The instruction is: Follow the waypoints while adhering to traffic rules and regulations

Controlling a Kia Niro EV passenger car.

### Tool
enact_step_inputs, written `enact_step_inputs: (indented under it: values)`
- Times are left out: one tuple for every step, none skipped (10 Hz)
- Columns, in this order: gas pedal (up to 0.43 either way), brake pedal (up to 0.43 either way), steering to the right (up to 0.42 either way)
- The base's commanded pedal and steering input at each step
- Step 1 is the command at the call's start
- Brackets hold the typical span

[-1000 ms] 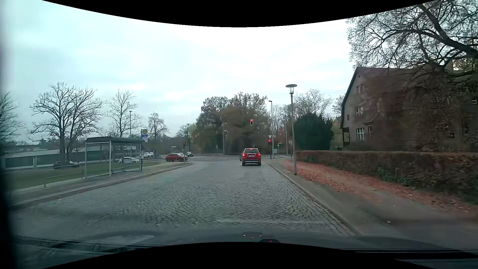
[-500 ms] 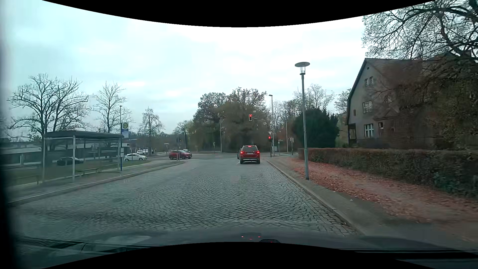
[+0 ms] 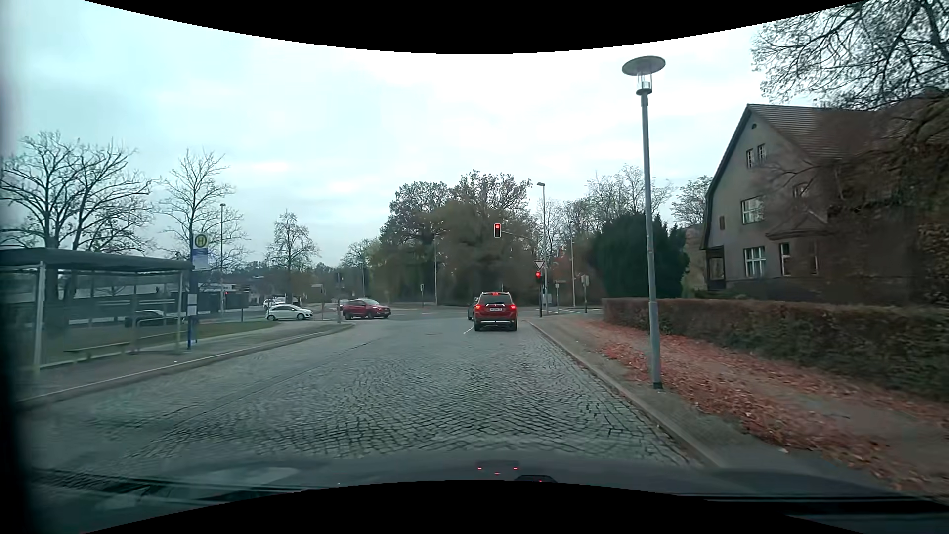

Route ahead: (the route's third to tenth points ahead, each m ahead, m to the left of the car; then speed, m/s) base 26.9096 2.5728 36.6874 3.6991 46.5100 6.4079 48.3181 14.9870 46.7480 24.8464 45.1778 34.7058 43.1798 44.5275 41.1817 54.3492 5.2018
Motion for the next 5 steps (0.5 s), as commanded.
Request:
enact_step_inputs:
  values:
    - [0.0,0.006,0.0]
    - [0.0,0.061,-0.001]
    - [0.0,0.012,-0.002]
    - [0.0,0.061,-0.002]
    - [0.0,0.073,-0.001]
